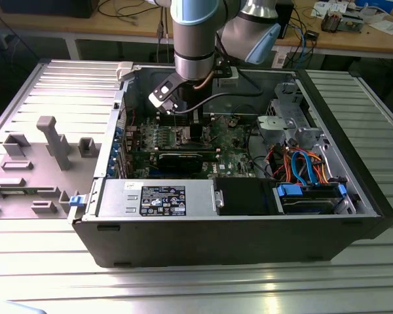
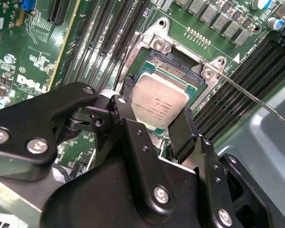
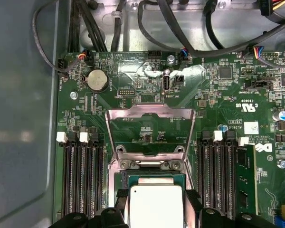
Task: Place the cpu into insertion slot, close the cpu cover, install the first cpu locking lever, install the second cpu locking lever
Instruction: 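Place the cpu into insertion slot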
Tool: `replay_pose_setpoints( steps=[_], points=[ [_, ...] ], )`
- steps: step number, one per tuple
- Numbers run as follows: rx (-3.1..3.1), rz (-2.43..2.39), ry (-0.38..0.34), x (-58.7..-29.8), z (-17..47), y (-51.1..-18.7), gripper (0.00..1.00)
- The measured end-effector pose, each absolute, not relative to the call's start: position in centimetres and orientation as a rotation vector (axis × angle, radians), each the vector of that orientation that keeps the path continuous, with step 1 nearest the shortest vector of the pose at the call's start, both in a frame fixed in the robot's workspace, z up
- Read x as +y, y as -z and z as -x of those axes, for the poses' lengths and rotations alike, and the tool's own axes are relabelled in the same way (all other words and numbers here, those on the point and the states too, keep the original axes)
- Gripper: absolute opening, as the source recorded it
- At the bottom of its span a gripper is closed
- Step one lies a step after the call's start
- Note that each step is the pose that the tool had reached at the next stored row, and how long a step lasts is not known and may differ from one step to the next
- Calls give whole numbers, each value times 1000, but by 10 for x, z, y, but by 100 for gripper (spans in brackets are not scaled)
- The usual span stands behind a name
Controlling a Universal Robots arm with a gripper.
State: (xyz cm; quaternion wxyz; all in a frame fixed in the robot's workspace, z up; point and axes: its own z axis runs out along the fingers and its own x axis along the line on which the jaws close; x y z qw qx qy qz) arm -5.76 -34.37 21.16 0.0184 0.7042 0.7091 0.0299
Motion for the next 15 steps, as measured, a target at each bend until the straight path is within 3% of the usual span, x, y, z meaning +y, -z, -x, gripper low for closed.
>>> replay_pose_setpoints(
  steps=[15],
  points=[
    [2201, -2188, -93, -337, 60, -202, 54]
  ],
)
